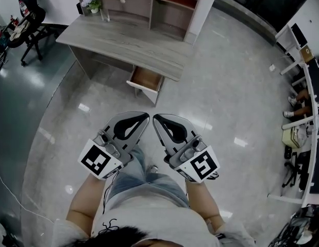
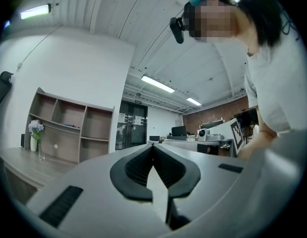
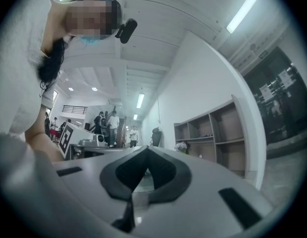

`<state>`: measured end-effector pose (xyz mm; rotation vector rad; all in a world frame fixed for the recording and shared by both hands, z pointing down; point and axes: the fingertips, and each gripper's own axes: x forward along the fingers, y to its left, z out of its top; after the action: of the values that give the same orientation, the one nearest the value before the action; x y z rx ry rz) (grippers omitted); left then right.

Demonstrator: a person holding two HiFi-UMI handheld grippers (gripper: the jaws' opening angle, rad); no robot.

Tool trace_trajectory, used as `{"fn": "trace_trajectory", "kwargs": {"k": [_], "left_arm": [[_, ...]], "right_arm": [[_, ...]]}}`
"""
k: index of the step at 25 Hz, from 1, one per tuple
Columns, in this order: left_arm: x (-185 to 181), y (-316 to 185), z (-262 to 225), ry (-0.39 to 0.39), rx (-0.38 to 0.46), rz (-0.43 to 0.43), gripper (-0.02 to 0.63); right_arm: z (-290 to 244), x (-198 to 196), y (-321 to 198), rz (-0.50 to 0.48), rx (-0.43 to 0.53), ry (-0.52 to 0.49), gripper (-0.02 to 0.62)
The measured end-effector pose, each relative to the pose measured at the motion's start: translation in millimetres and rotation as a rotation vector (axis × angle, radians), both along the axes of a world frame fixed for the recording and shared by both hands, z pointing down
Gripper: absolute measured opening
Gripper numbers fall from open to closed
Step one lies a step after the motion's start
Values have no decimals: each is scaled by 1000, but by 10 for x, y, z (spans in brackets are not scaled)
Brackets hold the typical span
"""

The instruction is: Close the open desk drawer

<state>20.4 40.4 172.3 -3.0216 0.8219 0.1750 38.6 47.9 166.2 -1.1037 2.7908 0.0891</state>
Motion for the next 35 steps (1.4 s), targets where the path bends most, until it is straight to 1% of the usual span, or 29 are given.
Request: {"fn": "trace_trajectory", "kwargs": {"k": [6,9,12,15,20,25,29,35], "left_arm": [[-61,-510,41,-13,8,14,11],[-102,-761,98,-29,-8,18,11],[-126,-1016,111,-8,4,23,11],[-132,-1233,222,-38,-25,33,11],[-129,-1548,379,-60,-18,44,11],[-91,-1795,631,-65,-27,45,11],[-44,-1857,873,-74,-11,52,11],[-34,-2028,1322,-115,-15,68,11]], "right_arm": [[34,-36,-554,52,11,4,8],[80,-48,-826,75,0,11,8],[121,-54,-1076,91,7,16,8],[190,-49,-1302,99,-6,12,8],[326,-31,-1621,116,-29,10,8],[496,-1,-1844,119,-46,15,9],[702,38,-1905,120,-69,24,8],[1061,42,-2095,128,-87,19,8]]}}
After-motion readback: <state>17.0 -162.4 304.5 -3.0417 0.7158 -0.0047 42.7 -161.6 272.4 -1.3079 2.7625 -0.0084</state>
